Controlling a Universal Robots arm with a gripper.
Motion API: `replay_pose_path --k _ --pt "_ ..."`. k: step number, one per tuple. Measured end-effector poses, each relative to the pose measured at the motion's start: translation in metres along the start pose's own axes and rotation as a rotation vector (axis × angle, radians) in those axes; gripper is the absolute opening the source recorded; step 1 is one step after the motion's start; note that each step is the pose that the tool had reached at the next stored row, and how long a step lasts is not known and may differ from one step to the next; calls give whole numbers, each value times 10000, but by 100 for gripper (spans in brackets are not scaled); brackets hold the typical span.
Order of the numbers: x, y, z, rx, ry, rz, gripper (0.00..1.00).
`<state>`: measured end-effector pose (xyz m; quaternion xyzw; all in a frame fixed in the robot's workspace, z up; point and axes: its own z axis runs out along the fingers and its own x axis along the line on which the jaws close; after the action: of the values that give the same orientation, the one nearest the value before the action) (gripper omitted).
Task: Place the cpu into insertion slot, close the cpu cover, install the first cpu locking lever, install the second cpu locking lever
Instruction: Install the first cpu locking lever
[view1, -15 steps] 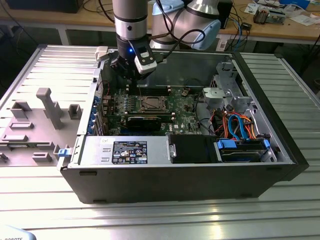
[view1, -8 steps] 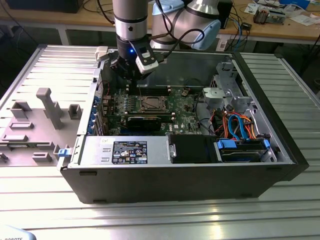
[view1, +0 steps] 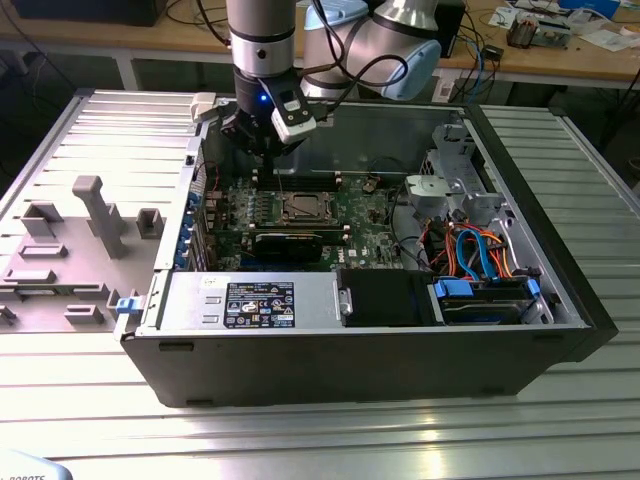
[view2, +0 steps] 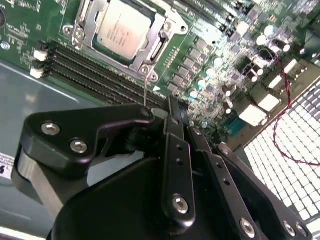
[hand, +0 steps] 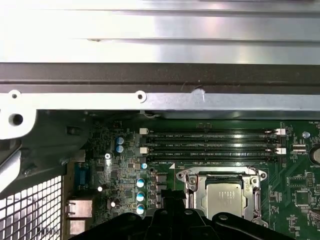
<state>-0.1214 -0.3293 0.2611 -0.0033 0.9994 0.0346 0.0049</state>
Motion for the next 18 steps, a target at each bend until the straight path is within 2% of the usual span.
replay_pose_path --k 8,10,14,18 --pt "7 5 3 -1 -1 0 11" --pt "7 52 8 -3 0 -9 11" --pt "7 84 23 -33 -1 -10 11" --pt "6 128 30 -36 1 -24 11"
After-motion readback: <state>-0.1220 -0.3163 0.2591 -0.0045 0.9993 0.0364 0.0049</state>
